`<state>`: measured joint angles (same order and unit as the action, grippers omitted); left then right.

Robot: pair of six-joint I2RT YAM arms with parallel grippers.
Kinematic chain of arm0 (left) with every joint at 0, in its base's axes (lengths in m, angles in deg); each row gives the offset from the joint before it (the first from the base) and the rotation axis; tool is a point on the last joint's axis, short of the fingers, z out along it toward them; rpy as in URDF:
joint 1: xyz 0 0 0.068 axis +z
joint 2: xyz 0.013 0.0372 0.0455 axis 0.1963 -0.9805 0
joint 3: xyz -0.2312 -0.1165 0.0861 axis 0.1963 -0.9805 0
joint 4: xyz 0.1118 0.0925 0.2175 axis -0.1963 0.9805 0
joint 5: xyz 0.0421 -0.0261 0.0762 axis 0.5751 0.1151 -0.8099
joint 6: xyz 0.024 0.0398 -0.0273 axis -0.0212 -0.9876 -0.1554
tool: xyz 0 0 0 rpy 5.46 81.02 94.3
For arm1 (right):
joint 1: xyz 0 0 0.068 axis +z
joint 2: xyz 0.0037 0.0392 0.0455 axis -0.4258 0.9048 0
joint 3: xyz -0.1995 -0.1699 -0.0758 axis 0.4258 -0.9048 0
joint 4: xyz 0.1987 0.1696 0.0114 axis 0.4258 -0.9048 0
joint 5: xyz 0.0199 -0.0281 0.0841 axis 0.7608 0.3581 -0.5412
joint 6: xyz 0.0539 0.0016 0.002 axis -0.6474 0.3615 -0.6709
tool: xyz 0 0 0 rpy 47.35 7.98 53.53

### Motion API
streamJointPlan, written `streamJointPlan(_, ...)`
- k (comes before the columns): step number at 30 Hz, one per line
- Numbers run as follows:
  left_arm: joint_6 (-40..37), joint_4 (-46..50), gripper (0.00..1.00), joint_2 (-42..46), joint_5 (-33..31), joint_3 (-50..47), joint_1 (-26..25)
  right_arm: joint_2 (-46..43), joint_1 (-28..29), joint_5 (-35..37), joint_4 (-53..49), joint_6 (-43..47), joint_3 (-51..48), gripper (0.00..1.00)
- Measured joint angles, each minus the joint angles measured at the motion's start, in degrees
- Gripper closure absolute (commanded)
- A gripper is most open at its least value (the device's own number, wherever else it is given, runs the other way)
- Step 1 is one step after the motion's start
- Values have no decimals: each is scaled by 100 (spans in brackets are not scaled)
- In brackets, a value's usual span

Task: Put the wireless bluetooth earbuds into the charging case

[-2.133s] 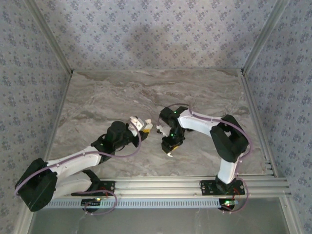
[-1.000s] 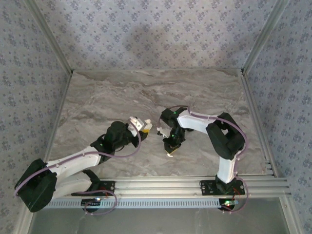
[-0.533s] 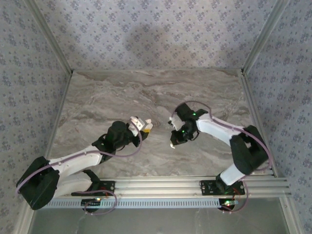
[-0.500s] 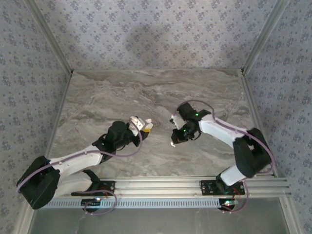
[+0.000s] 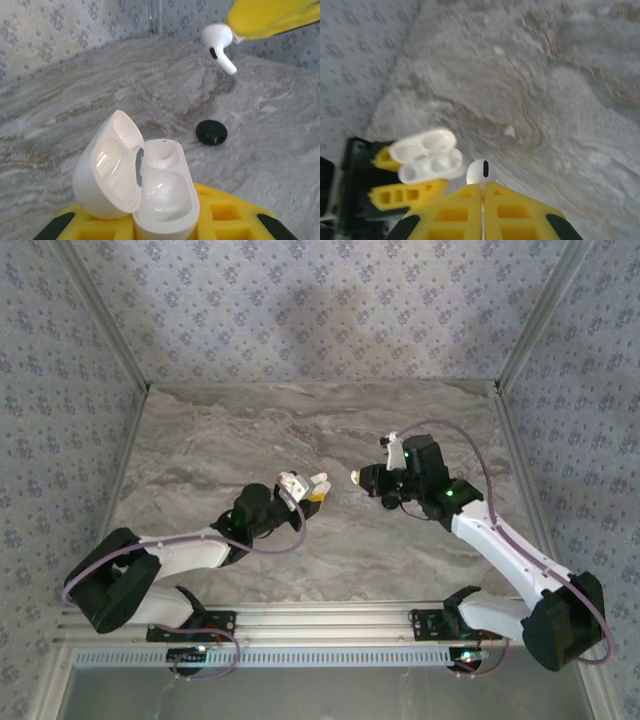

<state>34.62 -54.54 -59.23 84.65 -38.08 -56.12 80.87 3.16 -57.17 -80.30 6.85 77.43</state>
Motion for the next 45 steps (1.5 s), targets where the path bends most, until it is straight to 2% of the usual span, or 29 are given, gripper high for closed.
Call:
streamJointPlan(4,94,-470,89,-219,111,109,-7,-208,9,44,741,-302,-216,91)
streamJointPlan(10,236,-975,89,-376,269,240,-33,-52,153,83,1478,-568,-343,91)
streamJointPlan(19,387,-1390,89,-455,352,271,-72,125,354,4,2120,-748,-343,91)
streamJointPlan(45,540,-1711,89,-459,238,330,-72,-109,404,-26,2310,-765,-669,91)
